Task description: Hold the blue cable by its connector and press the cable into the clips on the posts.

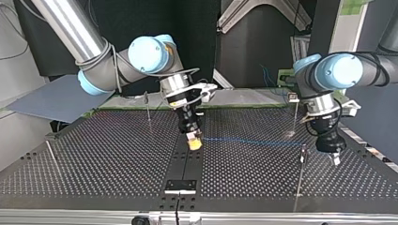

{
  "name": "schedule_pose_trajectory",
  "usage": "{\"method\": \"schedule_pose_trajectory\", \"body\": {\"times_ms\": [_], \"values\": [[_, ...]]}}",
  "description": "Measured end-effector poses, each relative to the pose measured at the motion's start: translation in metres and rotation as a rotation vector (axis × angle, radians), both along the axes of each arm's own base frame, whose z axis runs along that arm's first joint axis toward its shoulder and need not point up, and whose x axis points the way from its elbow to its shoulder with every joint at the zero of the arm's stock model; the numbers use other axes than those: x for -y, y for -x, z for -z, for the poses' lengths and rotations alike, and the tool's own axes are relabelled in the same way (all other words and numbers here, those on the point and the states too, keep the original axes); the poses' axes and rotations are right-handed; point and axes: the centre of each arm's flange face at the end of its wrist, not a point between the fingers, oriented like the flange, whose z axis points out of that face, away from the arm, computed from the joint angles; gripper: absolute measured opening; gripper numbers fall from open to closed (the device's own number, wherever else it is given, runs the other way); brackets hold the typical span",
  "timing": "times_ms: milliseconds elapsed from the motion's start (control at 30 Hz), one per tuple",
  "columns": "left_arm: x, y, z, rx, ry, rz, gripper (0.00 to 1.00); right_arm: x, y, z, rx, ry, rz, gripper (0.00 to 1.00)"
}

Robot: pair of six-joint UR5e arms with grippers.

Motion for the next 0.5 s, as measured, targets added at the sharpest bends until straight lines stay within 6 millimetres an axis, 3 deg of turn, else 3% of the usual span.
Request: {"method": "schedule_pose_trajectory", "body": {"times_ms": [500], "values": [[-0.002, -0.019, -0.012, 0.035, 0.03, 0.02, 0.05, 0.024, 0.01, -0.006, 0.013, 0.012, 0.02, 0.0]]}}
